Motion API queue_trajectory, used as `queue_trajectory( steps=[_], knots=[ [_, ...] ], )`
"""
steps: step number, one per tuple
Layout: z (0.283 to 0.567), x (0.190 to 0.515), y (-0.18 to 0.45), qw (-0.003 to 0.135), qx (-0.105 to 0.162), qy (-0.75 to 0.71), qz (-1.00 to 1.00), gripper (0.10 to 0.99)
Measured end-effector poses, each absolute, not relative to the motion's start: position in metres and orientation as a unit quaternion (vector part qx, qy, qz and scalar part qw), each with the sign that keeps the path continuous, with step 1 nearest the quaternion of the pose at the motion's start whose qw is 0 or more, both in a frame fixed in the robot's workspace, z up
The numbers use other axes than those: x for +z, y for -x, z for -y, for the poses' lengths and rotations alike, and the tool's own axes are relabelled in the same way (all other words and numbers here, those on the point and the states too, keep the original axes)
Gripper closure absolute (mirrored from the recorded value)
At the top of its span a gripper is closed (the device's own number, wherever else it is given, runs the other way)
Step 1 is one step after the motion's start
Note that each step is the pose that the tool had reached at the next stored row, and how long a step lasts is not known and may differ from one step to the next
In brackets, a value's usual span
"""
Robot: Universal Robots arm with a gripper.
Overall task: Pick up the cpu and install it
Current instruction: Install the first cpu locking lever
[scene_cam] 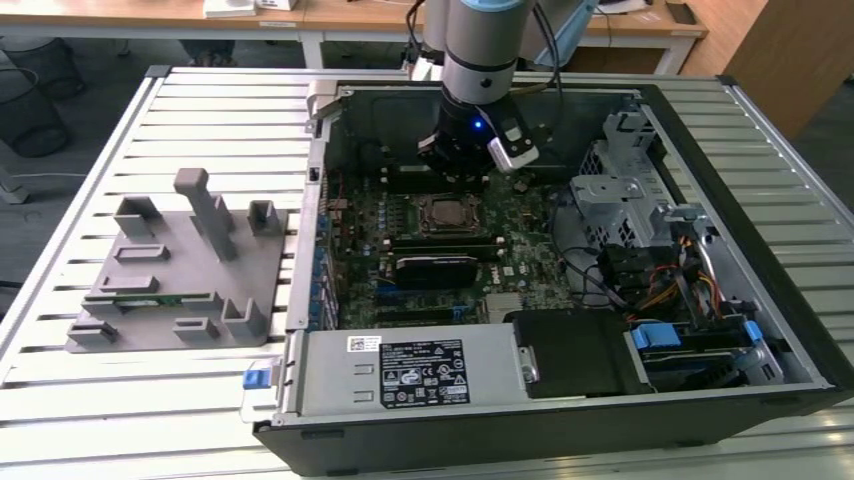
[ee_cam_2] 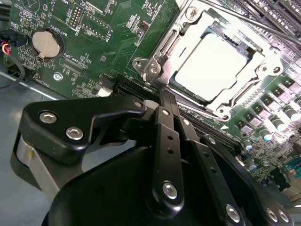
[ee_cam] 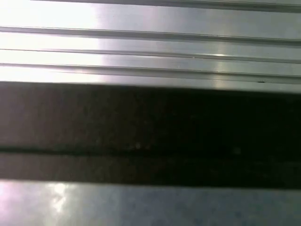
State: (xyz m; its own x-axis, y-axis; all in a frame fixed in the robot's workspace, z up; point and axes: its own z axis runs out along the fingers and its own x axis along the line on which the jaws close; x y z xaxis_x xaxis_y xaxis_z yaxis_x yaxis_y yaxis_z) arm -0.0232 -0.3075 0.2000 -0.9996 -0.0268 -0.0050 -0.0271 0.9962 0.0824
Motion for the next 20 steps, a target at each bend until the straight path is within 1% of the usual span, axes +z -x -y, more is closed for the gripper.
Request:
queue_trajectory(
  steps=[15, 20],
  knots=[
    [0.3074, 0.2011, 0.0231, 0.002, 0.036, 0.014, -0.999, 0.980],
    [0.3069, 0.2002, 0.0231, 0.002, 0.027, 0.014, -1.000, 0.980]
  ],
)
